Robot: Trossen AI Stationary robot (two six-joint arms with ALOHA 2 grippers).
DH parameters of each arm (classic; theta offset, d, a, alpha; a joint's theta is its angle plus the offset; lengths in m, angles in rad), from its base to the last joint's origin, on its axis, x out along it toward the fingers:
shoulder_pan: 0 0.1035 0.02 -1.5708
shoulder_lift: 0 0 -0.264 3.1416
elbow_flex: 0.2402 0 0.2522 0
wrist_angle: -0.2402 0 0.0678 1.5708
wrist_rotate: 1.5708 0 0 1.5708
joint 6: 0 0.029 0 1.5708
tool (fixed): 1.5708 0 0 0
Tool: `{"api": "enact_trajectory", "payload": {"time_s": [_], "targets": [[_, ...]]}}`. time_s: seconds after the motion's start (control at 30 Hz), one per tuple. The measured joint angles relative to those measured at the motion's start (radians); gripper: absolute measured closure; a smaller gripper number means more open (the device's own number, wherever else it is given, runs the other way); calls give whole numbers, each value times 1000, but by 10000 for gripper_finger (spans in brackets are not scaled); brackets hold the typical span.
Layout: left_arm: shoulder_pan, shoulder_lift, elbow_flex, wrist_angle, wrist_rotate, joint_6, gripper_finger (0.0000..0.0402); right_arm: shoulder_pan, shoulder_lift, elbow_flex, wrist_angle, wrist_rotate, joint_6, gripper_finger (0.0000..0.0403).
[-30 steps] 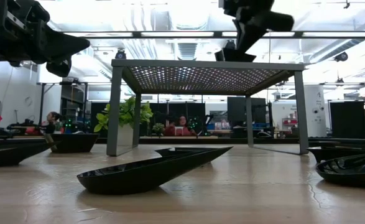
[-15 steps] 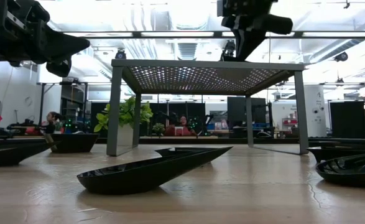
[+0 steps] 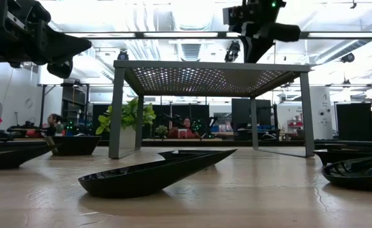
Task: Pick & Place Mini shaped plates
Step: Put the black distorted square plate on the shelf, then stack the black distorted square plate on top of the black distorted square plate on the shelf
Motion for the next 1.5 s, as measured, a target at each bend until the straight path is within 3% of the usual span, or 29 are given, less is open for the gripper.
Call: {"api": "enact_trajectory", "payload": {"time_s": [0.53,0.87,1.23,1.37,1.5], "targets": [[0,0,0,0,0,0,401,0,0,-18,1,8,47,391],[0,0,0,0,0,0,401,3,-2,-18,2,9,74,326],[0,0,0,0,0,0,401,40,-13,82,-48,8,264,284],[0,0,0,0,0,0,401,75,-13,109,-93,-11,427,279],[0,0,0,0,0,0,401,109,-13,122,-147,-115,646,279]]}}
